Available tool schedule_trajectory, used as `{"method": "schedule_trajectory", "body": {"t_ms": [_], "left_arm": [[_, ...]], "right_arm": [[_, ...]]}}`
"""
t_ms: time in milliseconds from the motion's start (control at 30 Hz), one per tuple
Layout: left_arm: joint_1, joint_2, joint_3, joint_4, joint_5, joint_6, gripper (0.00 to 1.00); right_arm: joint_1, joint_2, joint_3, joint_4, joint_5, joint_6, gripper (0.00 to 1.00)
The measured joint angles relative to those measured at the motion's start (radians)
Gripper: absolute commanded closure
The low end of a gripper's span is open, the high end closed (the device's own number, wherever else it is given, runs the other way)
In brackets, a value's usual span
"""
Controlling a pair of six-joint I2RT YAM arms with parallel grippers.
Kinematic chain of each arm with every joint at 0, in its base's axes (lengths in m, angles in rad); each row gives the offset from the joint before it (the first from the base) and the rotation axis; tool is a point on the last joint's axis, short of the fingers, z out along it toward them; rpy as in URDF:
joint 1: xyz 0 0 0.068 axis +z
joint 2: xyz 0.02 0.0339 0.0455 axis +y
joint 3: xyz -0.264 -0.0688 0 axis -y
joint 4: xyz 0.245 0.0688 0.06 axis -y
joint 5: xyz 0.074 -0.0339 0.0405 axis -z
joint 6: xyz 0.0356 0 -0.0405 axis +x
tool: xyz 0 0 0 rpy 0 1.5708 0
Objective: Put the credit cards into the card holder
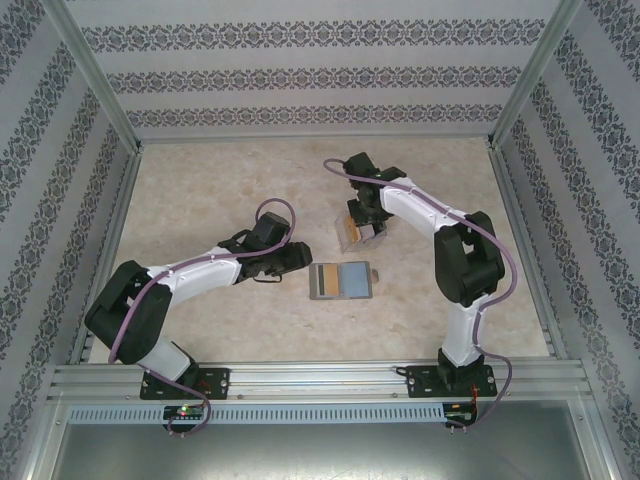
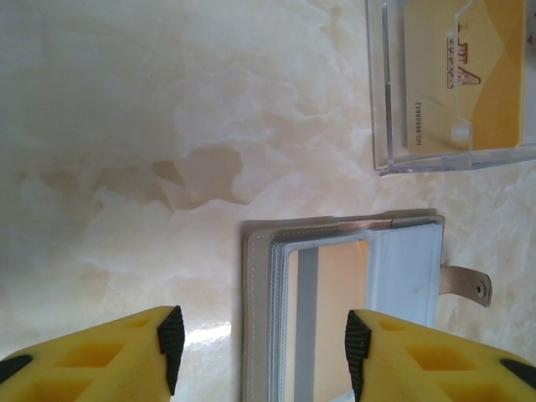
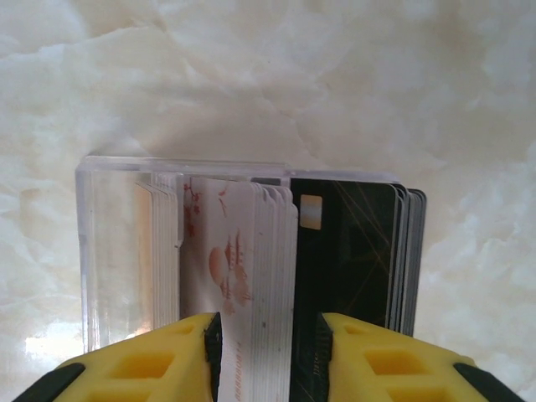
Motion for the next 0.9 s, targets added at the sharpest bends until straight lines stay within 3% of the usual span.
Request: {"method": "schedule_trajectory", "body": {"t_ms": [900], "left_arm": [[0.000, 0.000, 0.000, 0.000, 0.000, 0.000, 0.44]], "right_arm": [[0.054, 0.062, 0.022, -0.014, 0.227, -0.031, 0.66]]}}
